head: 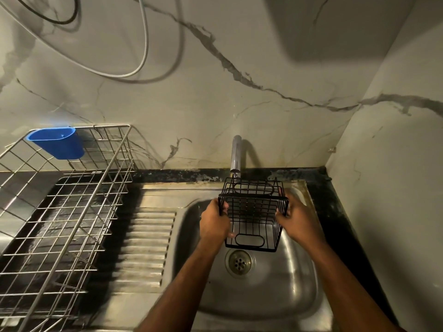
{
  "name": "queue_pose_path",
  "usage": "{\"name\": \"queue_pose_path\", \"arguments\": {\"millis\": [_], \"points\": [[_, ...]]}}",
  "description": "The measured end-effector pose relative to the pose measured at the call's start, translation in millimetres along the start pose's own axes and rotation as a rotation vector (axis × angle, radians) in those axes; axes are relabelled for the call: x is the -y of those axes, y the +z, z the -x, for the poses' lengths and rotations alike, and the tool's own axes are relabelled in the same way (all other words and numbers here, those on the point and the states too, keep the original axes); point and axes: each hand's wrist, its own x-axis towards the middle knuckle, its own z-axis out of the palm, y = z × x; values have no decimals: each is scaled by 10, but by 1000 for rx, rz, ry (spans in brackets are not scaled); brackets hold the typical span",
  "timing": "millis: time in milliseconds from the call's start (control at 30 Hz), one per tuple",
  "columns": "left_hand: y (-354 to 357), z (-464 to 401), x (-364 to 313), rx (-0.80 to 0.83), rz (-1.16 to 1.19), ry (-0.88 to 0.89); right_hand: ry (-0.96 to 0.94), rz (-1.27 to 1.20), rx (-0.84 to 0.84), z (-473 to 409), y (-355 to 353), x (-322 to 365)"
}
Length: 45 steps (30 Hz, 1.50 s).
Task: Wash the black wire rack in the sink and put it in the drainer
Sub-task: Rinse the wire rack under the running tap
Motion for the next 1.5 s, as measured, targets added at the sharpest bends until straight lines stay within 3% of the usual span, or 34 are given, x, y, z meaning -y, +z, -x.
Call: {"name": "queue_pose_path", "arguments": {"millis": [533, 900, 1200, 1500], "points": [[-63, 108, -102, -3, 62, 17, -37, 18, -10, 30, 4, 4], [-132, 222, -194, -44, 147, 4, -65, 2, 131, 80, -10, 29], [-174, 227, -178, -77, 160, -10, -95, 12, 106, 80, 60, 26], [-162, 107, -198, 11, 223, -125, -76, 168, 24, -40, -9, 105]]}}
